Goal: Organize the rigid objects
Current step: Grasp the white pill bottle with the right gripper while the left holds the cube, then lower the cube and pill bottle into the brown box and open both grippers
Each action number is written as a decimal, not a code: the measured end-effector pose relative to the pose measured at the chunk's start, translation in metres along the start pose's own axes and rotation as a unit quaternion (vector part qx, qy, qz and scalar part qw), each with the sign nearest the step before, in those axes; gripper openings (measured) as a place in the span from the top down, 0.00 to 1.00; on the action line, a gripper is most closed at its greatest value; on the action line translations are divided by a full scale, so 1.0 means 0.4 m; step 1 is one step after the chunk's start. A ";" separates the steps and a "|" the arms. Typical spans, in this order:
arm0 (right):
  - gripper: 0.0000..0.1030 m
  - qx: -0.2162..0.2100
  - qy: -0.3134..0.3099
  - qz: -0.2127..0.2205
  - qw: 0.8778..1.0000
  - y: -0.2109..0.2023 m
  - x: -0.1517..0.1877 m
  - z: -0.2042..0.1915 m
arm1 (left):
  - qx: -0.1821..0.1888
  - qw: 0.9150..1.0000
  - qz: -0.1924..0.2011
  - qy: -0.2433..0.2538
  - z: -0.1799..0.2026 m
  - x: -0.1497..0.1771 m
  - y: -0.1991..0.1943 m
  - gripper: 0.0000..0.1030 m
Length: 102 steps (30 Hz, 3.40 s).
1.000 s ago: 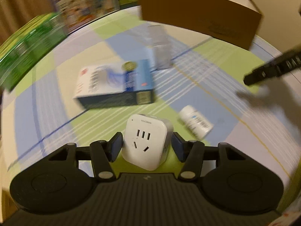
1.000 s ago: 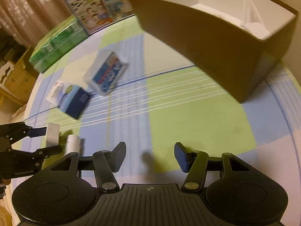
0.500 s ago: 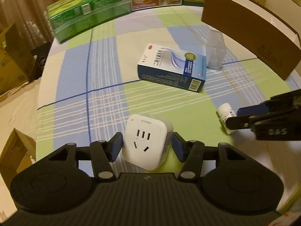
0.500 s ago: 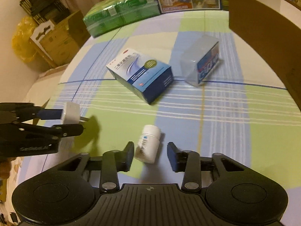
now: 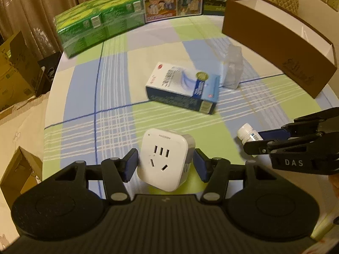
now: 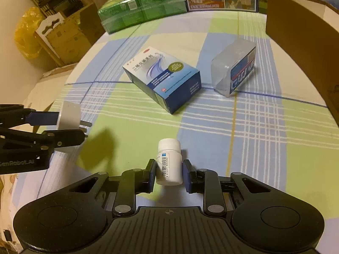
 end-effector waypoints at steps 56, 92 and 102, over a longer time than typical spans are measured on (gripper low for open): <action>0.77 0.069 0.027 0.150 0.986 -0.528 -0.201 0.761 | 0.055 0.983 0.108 0.138 0.731 -0.682 -0.069 0.48; 0.77 0.101 0.042 0.094 0.990 -0.317 -0.443 0.926 | -0.014 0.991 -0.011 0.129 0.709 -0.897 0.291 0.47; 0.77 0.116 0.029 0.117 0.986 -0.321 -0.443 0.915 | -0.008 0.992 0.005 0.123 0.690 -0.880 0.246 0.47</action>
Point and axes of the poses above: each gripper's, at about its wrist camera, not at the fingertips, and y roughly the way its jaws point, z to its right, x to its underside, the point moved 1 cm from there along y, roughly the way its jaws point, and after that the axes turned 13 degrees about -z, right-handed, at the moved point
